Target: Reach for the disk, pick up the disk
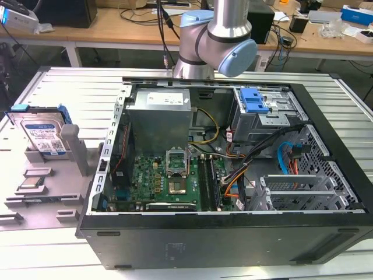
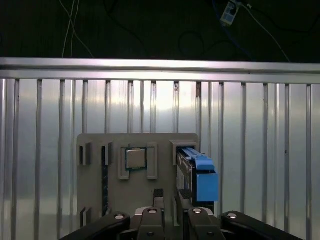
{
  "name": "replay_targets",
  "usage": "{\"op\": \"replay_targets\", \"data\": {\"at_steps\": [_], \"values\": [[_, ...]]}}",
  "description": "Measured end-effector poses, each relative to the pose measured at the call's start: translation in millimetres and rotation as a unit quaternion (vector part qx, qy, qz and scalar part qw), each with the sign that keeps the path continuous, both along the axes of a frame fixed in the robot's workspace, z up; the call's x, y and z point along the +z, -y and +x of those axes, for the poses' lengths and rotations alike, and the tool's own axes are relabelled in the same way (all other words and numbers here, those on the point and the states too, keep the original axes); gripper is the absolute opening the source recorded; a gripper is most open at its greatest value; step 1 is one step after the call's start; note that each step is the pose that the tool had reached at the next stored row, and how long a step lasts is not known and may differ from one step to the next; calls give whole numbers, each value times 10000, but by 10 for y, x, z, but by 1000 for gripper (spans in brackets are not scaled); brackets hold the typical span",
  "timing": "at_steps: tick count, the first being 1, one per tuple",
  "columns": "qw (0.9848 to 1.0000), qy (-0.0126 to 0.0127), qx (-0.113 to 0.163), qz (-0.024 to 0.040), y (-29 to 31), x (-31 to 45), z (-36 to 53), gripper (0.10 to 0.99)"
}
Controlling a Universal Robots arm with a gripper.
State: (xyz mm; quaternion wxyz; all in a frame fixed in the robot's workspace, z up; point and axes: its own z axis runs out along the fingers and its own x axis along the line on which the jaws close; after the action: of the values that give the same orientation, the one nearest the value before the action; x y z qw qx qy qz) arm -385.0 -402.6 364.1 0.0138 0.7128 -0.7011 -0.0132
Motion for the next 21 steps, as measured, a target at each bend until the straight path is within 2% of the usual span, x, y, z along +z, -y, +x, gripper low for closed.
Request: {"op": "replay_targets", "data": {"at_steps": [1, 2, 3, 4, 5, 9, 11, 14, 21], "values": [[10000, 0, 0, 0, 0, 0, 0, 235], [10000, 0, 0, 0, 0, 0, 0, 357], [10000, 0, 0, 0, 0, 0, 0, 420], [10000, 0, -1, 0, 0, 0, 0, 420], [10000, 0, -1, 0, 0, 0, 0, 482], [10000, 0, -1, 0, -21, 0, 0, 482], [10000, 0, -1, 0, -76, 0, 0, 482], [10000, 0, -1, -1, -127, 0, 0, 482], [10000, 0, 0, -2, -173, -14, 0, 482]]}}
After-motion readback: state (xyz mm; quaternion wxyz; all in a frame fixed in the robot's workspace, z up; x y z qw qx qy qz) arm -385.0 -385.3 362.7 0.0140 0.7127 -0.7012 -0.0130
